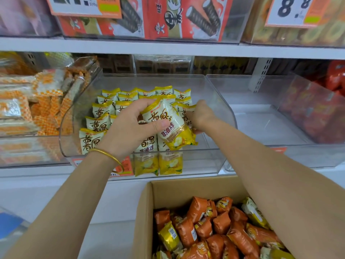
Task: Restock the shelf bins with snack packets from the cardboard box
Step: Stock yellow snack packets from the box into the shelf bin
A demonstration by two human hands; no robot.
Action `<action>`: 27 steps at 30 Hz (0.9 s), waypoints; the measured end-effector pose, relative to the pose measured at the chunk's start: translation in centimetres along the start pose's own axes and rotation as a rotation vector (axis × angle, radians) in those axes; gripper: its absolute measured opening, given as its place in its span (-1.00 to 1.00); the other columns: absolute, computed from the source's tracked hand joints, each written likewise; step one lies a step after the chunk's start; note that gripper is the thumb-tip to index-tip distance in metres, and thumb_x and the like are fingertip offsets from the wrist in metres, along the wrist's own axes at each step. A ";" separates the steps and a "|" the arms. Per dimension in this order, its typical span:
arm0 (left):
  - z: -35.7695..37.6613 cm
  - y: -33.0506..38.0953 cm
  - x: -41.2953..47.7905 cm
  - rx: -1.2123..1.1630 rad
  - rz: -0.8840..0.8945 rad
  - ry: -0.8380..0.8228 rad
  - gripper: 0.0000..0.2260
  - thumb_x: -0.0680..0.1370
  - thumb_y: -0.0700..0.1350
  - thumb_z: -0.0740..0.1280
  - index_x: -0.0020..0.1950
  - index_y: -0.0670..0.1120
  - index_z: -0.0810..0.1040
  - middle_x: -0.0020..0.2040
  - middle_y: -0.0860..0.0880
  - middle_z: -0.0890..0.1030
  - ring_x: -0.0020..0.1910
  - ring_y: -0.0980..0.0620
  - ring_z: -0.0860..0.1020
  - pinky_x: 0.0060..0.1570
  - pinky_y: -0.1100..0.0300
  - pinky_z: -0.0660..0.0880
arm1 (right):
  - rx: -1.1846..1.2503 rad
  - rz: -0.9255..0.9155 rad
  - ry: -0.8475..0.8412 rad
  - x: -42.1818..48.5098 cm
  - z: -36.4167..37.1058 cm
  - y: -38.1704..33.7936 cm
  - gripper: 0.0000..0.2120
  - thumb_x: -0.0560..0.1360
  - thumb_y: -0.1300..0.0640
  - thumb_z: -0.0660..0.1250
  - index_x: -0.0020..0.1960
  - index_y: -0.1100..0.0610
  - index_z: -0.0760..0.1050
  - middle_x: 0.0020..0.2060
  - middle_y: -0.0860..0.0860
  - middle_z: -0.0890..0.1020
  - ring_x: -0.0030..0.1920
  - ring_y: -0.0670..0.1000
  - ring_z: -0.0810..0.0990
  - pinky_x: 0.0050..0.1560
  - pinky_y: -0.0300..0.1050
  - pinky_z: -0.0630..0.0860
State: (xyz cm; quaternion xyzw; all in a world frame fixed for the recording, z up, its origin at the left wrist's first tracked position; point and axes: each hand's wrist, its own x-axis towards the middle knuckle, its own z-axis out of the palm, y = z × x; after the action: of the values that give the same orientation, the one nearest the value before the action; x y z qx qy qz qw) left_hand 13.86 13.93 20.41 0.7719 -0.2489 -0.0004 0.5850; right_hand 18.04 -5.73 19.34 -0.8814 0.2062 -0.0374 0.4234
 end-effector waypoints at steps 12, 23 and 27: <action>2.2 0.9 0.6 0.018 0.069 0.061 -0.56 0.33 -0.01 0.48 0.15 0.05 0.41 0.00 0.05 0.61 -0.03 0.10 0.61 -0.05 0.21 0.58 | 0.026 -0.324 -0.031 -6.5 -4.4 -1.1 -0.73 0.62 0.20 0.17 0.31 0.16 0.38 0.13 0.13 0.56 0.10 0.12 0.58 0.05 0.02 0.57; 2.6 0.4 0.5 0.309 0.188 0.104 -0.46 0.44 0.02 0.43 0.37 0.01 0.34 0.22 0.13 0.42 0.11 0.22 0.44 0.05 0.28 0.44 | 0.197 -0.448 -0.215 -8.9 -6.1 -1.7 -0.77 0.53 0.17 0.35 0.16 0.10 0.43 -0.07 0.08 0.59 -0.13 0.01 0.61 -0.11 0.07 0.61; 1.7 -1.0 0.5 0.726 0.224 0.051 -0.57 0.46 -0.01 0.43 0.30 -0.06 0.49 0.28 -0.04 0.46 0.29 -0.06 0.36 0.28 0.09 0.26 | -0.180 -0.492 0.082 -8.3 -6.4 -2.1 -0.75 0.56 0.15 0.27 0.23 0.06 0.38 -0.11 0.03 0.55 -0.06 0.10 0.55 -0.03 0.05 0.54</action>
State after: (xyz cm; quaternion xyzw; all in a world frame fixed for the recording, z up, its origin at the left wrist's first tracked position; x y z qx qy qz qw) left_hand 14.20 12.34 19.13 0.8967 -0.3008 0.1710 0.2761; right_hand 9.64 -5.99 25.96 -0.9369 0.0054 -0.1562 0.3127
